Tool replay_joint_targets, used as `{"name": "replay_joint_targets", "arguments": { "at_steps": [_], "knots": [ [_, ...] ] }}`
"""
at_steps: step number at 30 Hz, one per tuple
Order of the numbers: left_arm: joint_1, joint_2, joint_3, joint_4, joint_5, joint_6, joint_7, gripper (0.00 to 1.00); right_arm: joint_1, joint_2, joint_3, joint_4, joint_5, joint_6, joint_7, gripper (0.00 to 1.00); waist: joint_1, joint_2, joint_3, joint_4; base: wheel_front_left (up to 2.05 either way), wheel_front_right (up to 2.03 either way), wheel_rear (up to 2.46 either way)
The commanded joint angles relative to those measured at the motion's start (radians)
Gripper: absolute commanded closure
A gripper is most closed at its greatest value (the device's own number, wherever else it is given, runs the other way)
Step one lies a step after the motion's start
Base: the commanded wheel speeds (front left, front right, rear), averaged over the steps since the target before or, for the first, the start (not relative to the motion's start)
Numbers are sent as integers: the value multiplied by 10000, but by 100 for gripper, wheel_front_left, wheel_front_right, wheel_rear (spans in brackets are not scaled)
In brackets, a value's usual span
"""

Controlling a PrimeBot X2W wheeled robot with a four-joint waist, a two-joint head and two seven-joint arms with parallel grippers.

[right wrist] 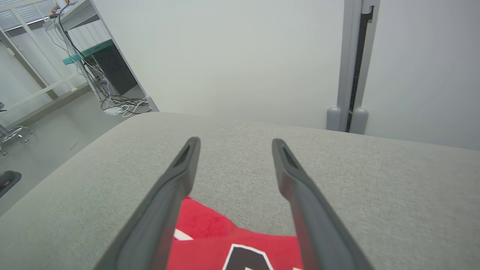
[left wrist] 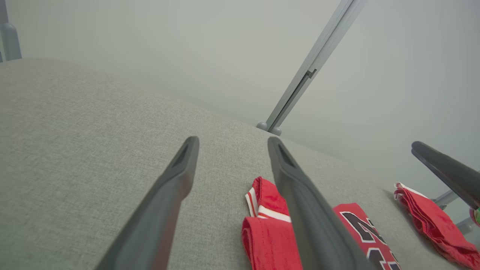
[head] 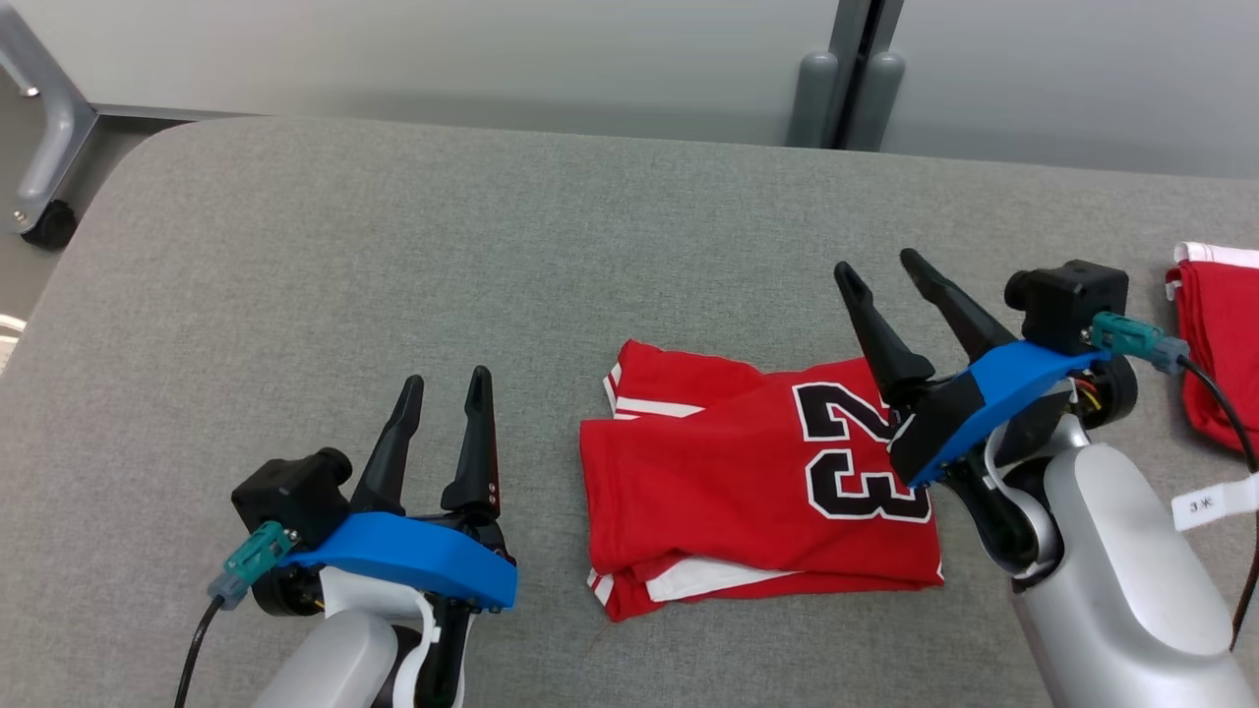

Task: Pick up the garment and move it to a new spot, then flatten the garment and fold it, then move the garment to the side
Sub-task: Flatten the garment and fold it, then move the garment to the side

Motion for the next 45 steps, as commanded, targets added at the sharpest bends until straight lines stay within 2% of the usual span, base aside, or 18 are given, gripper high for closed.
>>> {"name": "replay_joint_targets", "arguments": {
  "at_steps": [1, 7, 10, 12, 21, 29, 45],
  "knots": [
    [-237, -60, 30, 98, 70, -29, -90, 0, 334, -80, -219, -184, -412, 5, -304, 0, -1, 0, -71, -149, 0, 0, 0],
    [-371, -240, 169, 565, 223, -104, -197, 0, 969, 12, -885, -586, -1230, 3, -1053, 0, -1, 0, -236, -401, 0, 0, 0],
    [-396, -277, 319, 922, 619, 63, -285, 0, 1533, 79, -1356, -835, -1862, 3, -1576, 0, -1, 0, -392, -481, 0, 0, 0],
    [-210, -491, 540, 1071, 669, 13, -324, 0, 1979, 273, -1730, -947, -2066, 3, -1786, 0, -1, 0, -513, -514, 0, 0, 0],
    [754, -732, 1274, 1552, 1590, -295, -338, 0, 3862, 815, -2859, -1415, -2688, 3, -2261, 0, -1, 0, -1115, -640, 0, 0, 0],
    [1332, -795, 1578, 1919, 1985, -521, -340, 0, 4446, 848, -2814, -1188, -2683, 3, -2498, 0, -1, 0, -1424, -792, 0, 0, 0],
    [1282, -946, 1763, 2123, 2261, -699, -340, 0, 4270, 849, -2701, -736, -2932, 3, -2483, 0, -1, 0, -1524, -811, 0, 0, 0]
  ]
}}
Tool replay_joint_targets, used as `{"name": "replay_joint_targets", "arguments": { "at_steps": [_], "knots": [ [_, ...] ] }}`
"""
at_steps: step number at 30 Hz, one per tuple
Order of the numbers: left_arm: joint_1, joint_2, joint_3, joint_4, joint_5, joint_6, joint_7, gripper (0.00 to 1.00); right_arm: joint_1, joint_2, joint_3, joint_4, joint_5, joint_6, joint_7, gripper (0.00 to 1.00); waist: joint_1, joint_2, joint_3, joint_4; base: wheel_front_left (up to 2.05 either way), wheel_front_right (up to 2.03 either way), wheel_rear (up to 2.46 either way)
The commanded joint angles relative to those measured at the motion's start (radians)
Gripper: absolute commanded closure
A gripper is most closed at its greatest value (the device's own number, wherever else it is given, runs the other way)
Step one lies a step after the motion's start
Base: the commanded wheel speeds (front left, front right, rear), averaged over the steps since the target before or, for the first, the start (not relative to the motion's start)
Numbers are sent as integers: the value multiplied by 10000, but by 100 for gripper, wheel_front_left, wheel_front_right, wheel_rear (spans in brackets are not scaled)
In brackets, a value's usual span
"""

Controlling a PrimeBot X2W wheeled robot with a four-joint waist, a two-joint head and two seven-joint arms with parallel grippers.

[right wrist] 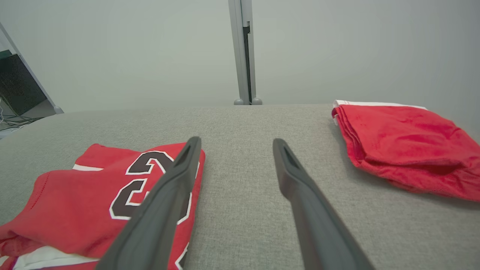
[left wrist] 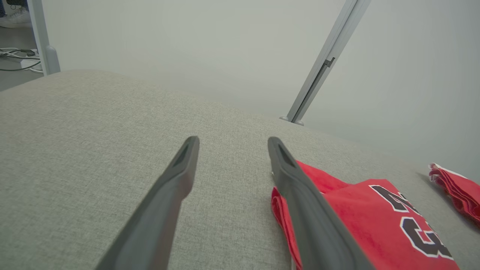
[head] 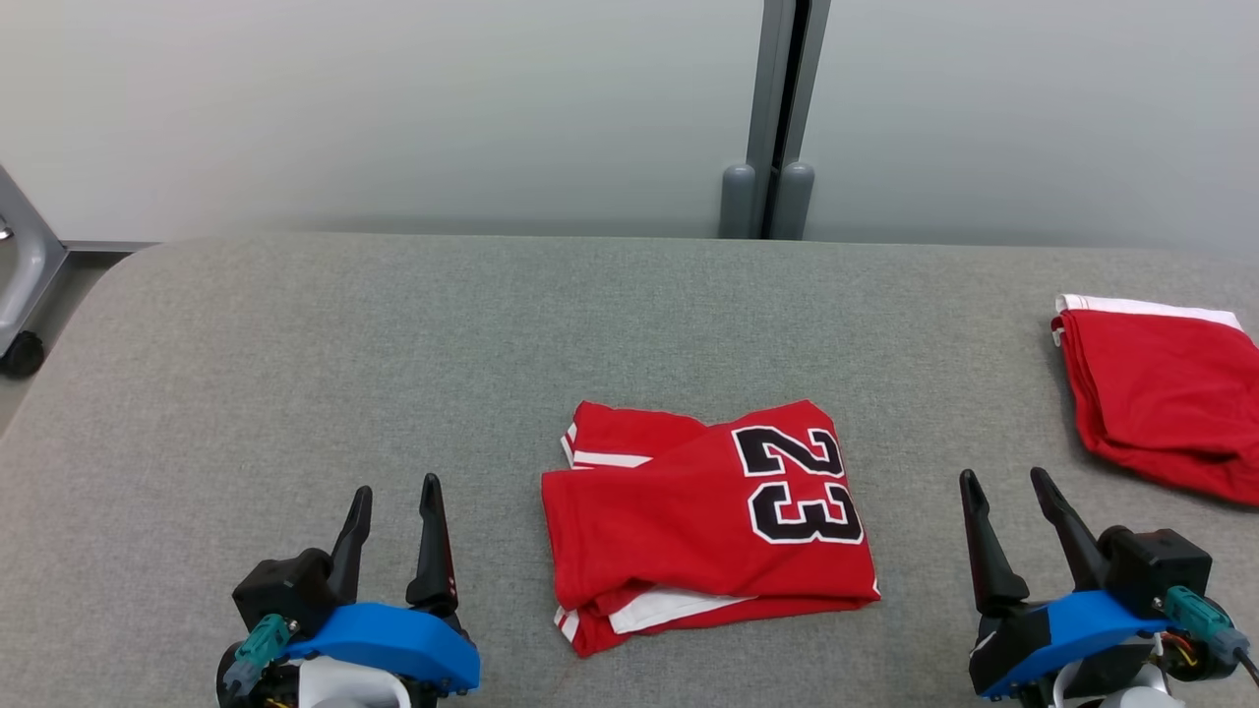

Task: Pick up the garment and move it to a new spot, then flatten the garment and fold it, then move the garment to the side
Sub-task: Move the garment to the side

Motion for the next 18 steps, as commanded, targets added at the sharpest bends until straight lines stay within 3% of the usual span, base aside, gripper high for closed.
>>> {"name": "replay_joint_targets", "arguments": {
  "at_steps": [1, 18],
  "knots": [
    [-66, -3, 79, 37, 52, -57, -43, 0, -84, 1, 6, 8, -64, 2, 1, 0, 0, -1, 12, 17, 0, 0, 0],
    [-443, 194, -168, 109, 387, -55, -21, 0, -966, 1, -34, 410, -667, 2, 638, 0, 0, -1, 323, 321, 0, 0, 0]
  ]
}}
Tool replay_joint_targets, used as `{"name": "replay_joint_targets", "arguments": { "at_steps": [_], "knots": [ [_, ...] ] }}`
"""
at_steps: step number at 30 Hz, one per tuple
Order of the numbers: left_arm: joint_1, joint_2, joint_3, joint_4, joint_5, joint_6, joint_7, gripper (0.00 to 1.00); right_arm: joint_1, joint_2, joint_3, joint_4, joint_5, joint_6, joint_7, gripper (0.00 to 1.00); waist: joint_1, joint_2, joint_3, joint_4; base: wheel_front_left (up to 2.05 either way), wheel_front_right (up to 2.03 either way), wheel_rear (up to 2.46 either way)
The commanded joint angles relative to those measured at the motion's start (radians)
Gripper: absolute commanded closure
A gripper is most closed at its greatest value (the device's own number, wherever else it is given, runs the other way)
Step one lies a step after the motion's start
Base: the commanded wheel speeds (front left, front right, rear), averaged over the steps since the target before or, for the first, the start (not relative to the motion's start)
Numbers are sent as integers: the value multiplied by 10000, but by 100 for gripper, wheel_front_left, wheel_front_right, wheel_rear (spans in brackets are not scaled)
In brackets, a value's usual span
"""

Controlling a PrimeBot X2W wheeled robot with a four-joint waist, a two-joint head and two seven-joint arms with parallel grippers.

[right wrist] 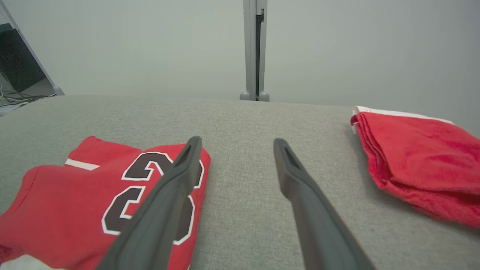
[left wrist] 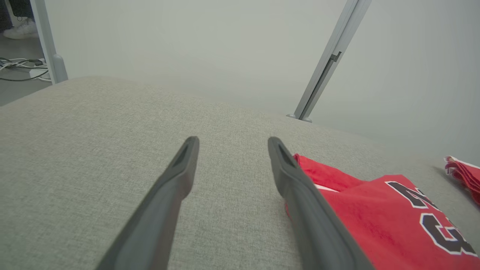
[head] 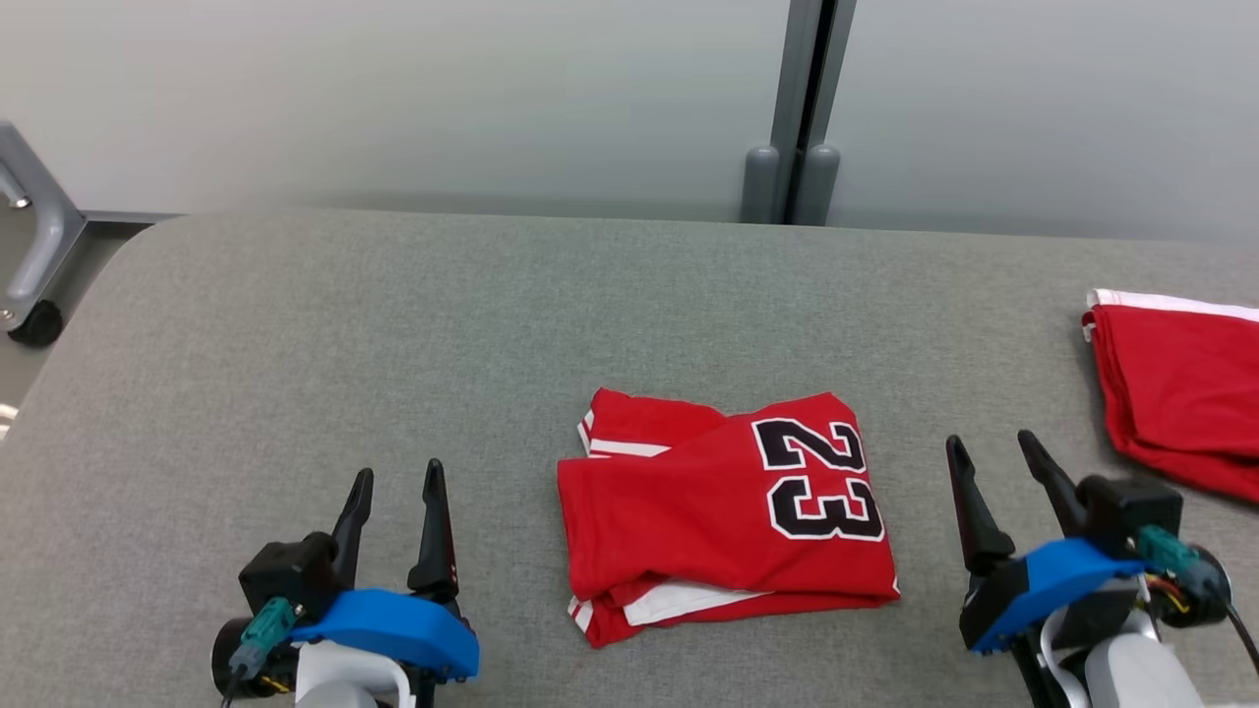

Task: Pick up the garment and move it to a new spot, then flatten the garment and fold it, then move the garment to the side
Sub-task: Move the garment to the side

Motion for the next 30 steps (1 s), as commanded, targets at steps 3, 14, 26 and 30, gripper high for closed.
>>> {"name": "replay_joint_targets", "arguments": {
  "at_steps": [3, 14, 26, 30],
  "knots": [
    [-310, 16, -94, -1, 52, -45, 12, 0, -671, -42, -64, 219, -387, 2, 575, 0, 0, -1, 257, 246, 0, 0, 0],
    [-486, -90, -83, -283, 10, -67, -5, 0, -1718, -1441, 917, 1030, 1342, 2, 3330, 0, 0, -1, 1030, 1163, 0, 0, 0],
    [-237, 53, -72, -467, -8, 73, -6, 0, -1158, -2194, 1983, 1104, 3004, 2, 4638, 0, 0, -1, 1293, 1595, 0, 0, 0],
    [-228, 74, -100, -491, -13, 93, 16, 0, -1150, -2111, 2339, 1306, 3215, 3, 4846, 0, 0, -1, 1295, 1577, 0, 0, 0]
  ]
}}
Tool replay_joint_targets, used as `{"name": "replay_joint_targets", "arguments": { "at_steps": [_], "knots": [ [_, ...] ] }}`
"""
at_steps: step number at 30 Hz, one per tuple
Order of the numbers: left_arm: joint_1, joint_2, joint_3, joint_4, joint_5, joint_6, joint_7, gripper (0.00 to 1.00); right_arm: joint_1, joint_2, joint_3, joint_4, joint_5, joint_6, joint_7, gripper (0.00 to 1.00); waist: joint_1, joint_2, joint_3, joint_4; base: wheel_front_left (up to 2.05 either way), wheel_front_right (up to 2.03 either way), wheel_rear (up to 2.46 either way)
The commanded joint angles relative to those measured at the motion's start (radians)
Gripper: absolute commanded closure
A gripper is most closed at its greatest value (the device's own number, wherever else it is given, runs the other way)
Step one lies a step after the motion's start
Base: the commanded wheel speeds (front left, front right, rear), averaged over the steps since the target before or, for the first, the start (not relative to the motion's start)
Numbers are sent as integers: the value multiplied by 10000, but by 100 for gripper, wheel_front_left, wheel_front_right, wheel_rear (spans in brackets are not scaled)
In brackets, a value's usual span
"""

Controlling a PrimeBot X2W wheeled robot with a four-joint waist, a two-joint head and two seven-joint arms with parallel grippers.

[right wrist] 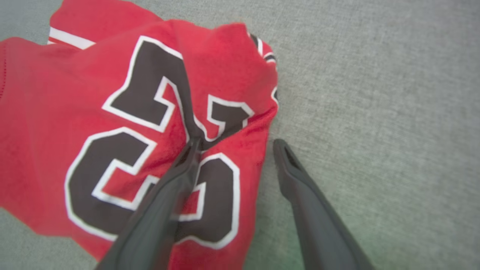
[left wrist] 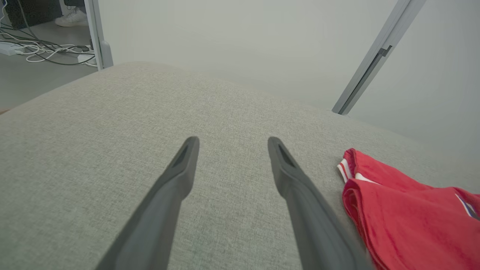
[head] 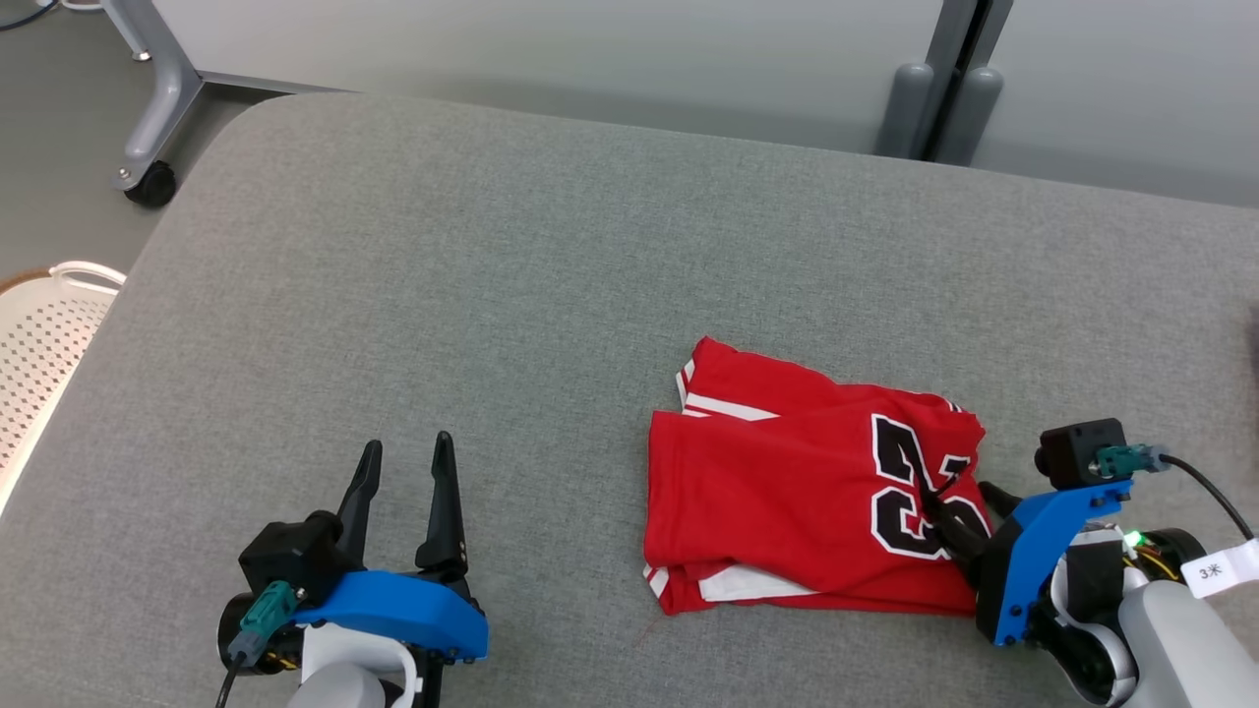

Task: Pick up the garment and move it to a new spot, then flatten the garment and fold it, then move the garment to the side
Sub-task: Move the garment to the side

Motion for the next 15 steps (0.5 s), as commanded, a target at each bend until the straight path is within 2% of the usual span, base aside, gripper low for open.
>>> {"name": "replay_joint_targets", "arguments": {
  "at_steps": [1, 2, 3, 5, 7, 8, 15],
  "knots": [
    [33, 60, 3, -24, -3, 69, -6, 0, 107, 74, 200, 174, 81, 5, 115, 7, 0, 2, -1, -28, 0, 0, 0],
    [26, 72, 5, -39, 4, 60, 3, 0, 66, 104, 274, 206, 92, 5, 101, 37, 0, 2, -3, -63, 0, 0, 0],
    [20, 87, 2, -56, 10, 66, 11, 0, 19, 126, 333, 223, 108, 5, 63, 58, 0, 2, -5, -104, 0, 0, 0],
    [5, 111, 1, -89, 26, 84, 35, 0, -104, 135, 435, 269, 137, 5, -48, 73, 0, 2, -9, -204, 0, 0, 0],
    [-21, 134, -9, -144, 34, 106, 55, 0, -295, 118, 485, 312, 91, 4, -216, 96, 0, 2, -17, -332, 0, 0, 0],
    [-29, 149, -14, -166, 46, 114, 64, 0, -376, 106, 496, 331, 74, 4, -276, 100, 0, 2, -26, -399, 0, 0, 0],
    [5, 234, -73, -321, 98, 181, 106, 0, -755, -122, 315, 351, 22, 4, -877, 100, 0, 2, -134, -1165, 0, 0, 0]
  ]
}}
